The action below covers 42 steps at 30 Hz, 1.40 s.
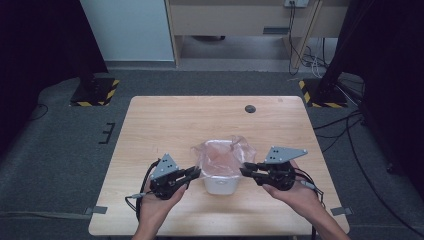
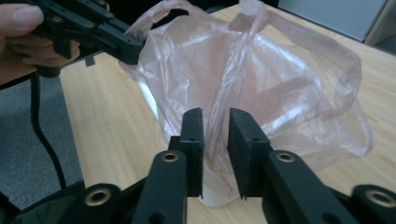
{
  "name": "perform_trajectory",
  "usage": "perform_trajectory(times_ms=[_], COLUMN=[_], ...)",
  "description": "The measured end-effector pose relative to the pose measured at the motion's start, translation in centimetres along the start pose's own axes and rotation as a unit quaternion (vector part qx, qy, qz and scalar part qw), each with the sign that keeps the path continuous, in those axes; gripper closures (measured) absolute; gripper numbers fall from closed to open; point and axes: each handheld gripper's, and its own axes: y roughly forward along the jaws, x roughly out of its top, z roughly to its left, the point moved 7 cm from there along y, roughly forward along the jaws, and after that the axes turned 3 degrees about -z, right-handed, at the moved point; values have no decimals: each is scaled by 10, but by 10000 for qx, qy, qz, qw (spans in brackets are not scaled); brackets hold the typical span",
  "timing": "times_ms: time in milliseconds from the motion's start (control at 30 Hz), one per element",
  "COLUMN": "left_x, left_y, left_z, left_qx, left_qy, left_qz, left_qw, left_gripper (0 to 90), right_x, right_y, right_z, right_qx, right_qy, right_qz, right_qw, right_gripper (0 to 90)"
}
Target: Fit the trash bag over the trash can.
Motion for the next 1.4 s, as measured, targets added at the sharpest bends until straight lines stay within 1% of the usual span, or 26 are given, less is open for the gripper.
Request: perform_trajectory(times_ms=[133,200,367,500,567,600,667,700,733,833,900,1033,1100,1167,1400], left_x=[-3,-5,-4,0,2,1,-2,-3,-4,-6,-9,-15,-18,-20,-29], left_y=[2,4,6,13,17,18,17,16,15,16,18,20,22,24,32], left_z=[2,1,1,7,11,11,12,12,11,11,11,14,17,19,25], left_qx=[-24,-34,15,135,85,93,150,156,137,87,74,103,112,94,149], left_qy=[-54,-43,-47,-73,-207,-238,-188,-154,-152,-195,-215,-265,-310,-408,-426], left_qz=[29,61,41,-46,-113,-125,-109,-93,-88,-74,-18,60,100,127,309], left_qw=[10000,10000,10000,9999,9997,9996,9997,9997,9998,9997,9997,9996,9994,9990,9985], left_gripper=[814,810,805,810,816,824,847,854,860,875,877,881,881,881,874], right_x=[-6,-8,-10,-9,-7,-6,-5,-6,-7,-13,-16,-24,-29,-33,-43], right_y=[0,1,6,11,15,16,16,15,14,13,12,14,17,19,26], right_z=[1,0,-3,-9,-15,-17,-20,-19,-18,-16,-15,-16,-16,-17,-18], right_qx=[19,5,-57,-130,-198,-235,-262,-223,-208,-170,-138,-57,-26,-16,12], right_qy=[-18,-40,-36,8,40,72,61,82,38,-3,-52,-72,-99,-84,-91], right_qz=[67,94,74,4,-30,-70,-127,-179,-187,-112,-93,-7,81,132,354], right_qw=[10000,9999,9999,9999,9998,9997,9996,9996,9996,9998,9998,10000,9999,9999,9993], right_gripper=[761,771,780,787,793,799,807,812,820,845,863,894,897,898,898])
